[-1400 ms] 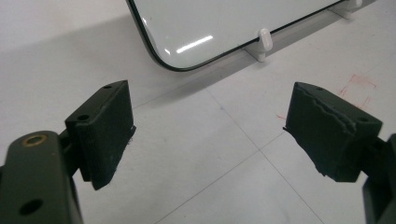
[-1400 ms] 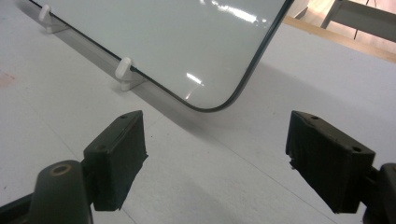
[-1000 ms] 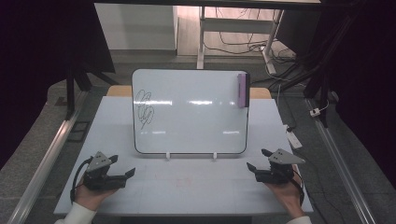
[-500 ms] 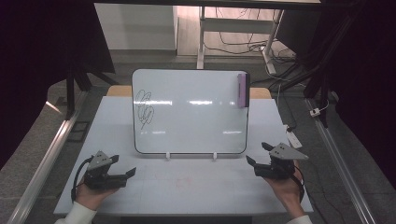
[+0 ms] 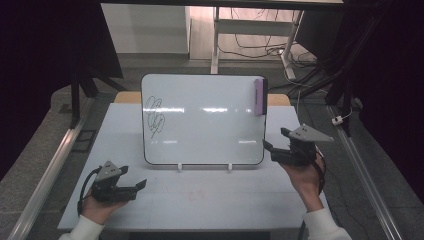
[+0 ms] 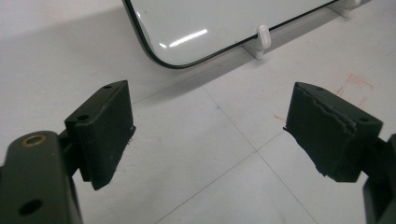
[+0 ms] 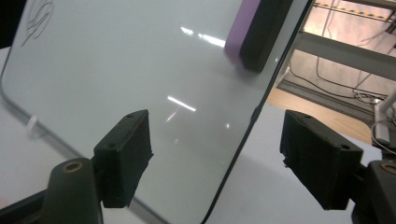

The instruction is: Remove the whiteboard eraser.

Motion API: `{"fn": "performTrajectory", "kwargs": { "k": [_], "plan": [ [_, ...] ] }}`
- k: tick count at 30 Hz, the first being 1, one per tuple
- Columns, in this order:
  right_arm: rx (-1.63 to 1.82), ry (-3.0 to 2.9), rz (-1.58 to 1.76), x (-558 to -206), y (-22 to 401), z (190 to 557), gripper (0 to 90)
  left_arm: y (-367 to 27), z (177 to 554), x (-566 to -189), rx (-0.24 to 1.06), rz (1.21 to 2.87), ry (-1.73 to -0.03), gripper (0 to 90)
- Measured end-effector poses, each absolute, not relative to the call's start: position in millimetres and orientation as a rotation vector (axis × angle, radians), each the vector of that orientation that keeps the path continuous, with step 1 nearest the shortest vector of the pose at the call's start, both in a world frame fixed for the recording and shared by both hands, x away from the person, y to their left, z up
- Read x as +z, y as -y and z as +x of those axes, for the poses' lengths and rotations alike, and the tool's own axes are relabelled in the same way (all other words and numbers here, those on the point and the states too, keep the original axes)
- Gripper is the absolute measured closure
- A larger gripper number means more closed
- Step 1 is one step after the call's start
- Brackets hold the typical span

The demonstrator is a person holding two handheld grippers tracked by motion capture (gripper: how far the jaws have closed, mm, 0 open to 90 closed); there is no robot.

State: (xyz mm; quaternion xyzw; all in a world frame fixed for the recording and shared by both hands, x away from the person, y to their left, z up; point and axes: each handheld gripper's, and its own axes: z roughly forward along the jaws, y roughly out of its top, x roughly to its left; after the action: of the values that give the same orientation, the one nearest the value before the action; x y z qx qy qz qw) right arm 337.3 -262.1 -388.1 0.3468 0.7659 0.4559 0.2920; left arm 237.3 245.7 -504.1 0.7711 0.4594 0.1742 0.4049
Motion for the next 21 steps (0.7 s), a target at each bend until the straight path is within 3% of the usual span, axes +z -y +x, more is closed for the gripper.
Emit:
{"fn": "performTrajectory", "kwargs": {
  "k": [12,21],
  "plan": [
    [1.142,-2.001,1.034,-354.8,228.2,392.3,32.4,-246.8,238.9,-506.2,0.444,1.946,-1.159,15.8],
    [1.053,-1.989,1.095,-352.9,212.4,411.2,41.3,-251.4,240.0,-508.2,0.445,1.934,-1.169,15.7]
  ]
}}
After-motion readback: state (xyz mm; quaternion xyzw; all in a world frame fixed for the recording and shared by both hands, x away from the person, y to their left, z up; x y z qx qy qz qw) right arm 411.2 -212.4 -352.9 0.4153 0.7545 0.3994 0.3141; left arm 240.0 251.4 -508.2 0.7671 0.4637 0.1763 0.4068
